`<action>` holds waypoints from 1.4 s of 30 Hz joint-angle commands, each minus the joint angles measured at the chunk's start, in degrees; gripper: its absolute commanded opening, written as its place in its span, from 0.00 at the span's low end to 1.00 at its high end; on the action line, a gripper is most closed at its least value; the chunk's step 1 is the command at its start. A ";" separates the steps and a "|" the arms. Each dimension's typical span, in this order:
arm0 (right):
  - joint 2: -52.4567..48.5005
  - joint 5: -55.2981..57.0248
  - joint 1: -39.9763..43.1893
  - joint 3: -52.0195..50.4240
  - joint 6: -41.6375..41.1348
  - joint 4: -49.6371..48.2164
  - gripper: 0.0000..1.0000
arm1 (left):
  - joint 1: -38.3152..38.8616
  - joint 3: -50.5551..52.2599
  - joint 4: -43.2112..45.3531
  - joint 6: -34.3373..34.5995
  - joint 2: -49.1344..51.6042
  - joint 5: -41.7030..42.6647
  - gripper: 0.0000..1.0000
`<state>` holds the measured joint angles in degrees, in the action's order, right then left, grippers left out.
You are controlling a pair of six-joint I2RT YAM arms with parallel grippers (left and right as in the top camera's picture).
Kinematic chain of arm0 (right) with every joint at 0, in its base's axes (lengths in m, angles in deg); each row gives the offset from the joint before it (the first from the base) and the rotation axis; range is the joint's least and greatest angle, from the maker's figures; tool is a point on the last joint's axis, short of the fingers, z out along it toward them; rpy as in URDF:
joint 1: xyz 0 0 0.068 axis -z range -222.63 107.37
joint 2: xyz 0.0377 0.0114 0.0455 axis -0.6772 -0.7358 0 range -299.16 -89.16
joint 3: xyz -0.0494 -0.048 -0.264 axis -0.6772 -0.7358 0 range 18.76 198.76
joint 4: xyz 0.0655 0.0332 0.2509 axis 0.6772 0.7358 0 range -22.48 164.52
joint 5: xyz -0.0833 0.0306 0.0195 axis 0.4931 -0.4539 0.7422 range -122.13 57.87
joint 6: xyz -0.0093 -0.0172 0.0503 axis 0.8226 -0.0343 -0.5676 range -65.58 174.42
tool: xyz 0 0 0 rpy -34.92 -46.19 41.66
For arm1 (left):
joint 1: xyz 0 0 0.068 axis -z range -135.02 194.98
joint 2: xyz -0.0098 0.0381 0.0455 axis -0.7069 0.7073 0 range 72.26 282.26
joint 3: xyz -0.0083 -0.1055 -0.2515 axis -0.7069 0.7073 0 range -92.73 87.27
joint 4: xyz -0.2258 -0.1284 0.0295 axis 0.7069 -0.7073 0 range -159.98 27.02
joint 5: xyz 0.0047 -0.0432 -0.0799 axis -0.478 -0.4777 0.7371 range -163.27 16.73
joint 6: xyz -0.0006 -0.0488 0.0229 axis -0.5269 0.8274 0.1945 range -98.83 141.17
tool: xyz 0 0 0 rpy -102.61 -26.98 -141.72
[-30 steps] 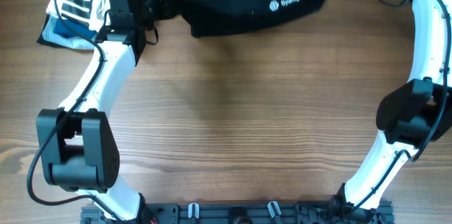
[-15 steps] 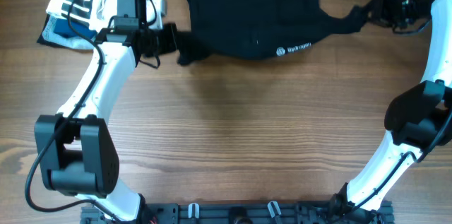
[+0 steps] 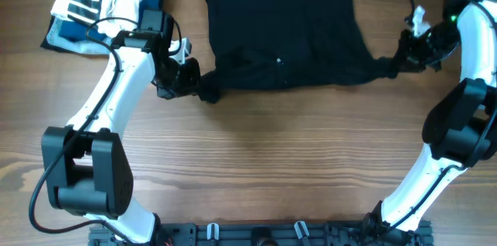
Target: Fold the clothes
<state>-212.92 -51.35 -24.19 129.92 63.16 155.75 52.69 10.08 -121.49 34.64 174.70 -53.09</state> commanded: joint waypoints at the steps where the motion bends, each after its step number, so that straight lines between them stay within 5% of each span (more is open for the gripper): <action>1: 1.18 7.13 0.07 -4.50 -3.41 -1.38 0.04 | 0.87 2.21 -1.90 0.52 -1.38 -1.18 0.04; 4: 1.18 7.65 0.35 -5.81 -4.39 -2.71 0.05 | 1.92 4.81 -2.69 0.68 -1.38 -1.16 0.14; 9: 1.20 7.63 0.96 -5.79 -4.39 -3.39 0.15 | 3.52 7.67 -4.13 0.74 -1.38 -1.16 1.00; 14: 1.55 9.42 1.68 -2.78 -4.26 -2.89 0.33 | 2.97 6.29 -5.75 -2.43 -1.40 -1.16 1.00; 17: 2.12 11.87 1.68 3.72 -4.46 -0.13 0.53 | 0.79 0.20 -10.25 -4.26 -1.40 -1.18 1.00; 23: 4.24 2.12 0.42 15.98 2.73 2.64 0.58 | -2.49 -13.97 -12.59 -4.26 -1.62 -1.22 1.00; 29: 4.07 -5.75 -9.11 13.90 6.69 -5.18 0.65 | -4.96 -18.67 -1.84 -3.74 -1.60 -1.29 1.00; 42: 0.87 10.36 -29.68 -3.34 -7.63 -35.82 0.80 | -7.98 -18.49 1.03 -2.78 -1.22 -6.78 1.00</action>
<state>-208.94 -49.80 -51.10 129.46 60.60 122.29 44.95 -7.87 -120.06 31.97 173.89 -58.86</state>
